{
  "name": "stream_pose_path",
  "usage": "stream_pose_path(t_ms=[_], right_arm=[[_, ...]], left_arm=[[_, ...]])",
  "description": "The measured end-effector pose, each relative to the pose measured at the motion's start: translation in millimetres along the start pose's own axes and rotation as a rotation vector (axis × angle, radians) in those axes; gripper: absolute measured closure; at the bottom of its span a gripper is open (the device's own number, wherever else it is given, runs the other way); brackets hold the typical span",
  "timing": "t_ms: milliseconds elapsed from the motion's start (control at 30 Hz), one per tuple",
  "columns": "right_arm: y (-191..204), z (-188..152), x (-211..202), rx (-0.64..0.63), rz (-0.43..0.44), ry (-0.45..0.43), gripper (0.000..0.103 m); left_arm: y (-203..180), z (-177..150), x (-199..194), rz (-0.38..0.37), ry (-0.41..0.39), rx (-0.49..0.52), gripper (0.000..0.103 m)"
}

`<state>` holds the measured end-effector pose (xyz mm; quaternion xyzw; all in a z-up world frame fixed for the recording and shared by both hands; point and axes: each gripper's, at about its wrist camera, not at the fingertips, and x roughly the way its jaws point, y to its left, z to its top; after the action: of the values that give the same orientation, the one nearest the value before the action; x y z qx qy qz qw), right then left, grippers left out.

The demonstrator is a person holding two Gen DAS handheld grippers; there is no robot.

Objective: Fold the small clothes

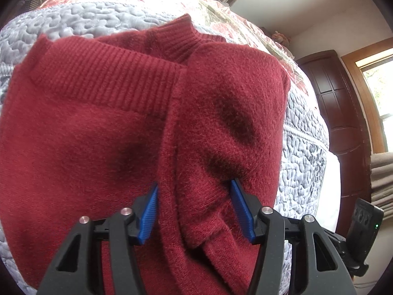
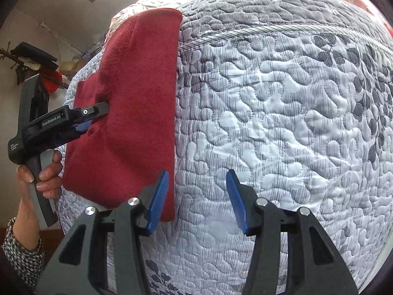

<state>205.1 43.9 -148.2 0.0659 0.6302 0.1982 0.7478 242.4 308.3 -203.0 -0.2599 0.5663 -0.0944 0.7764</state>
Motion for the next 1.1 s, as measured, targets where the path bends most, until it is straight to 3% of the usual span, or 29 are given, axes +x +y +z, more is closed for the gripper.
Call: stream_pose_path(t_ms=[133,200,433,633,867,1100], right_arm=[[-3,3,1,0.004,0.005,0.008,0.054],[-6,1,2,0.001,0.004,0.012,0.054],[3,-2,12,-0.013,-0.006,0.023,0.054],[12,-7,17,-0.014,-0.005,0.025,0.054],[38,-7,31,-0.056,0.002,0.035,0.054],[57,-7,47,-0.089,0.016,0.050,0.054]], left_arm=[[-5,-1,-1,-0.024,-0.021,-0.008,0.083],[-7,-2,-4,-0.026,-0.041,0.002,0.086],[-20,-10,-32,-0.023,-0.150,0.019,0.089],[-30,-11,-76,-0.014,-0.229,0.097,0.089],[-7,-4,-119,0.024,-0.283,0.115,0.089],[50,1,-149,0.107,-0.309,0.074,0.089]])
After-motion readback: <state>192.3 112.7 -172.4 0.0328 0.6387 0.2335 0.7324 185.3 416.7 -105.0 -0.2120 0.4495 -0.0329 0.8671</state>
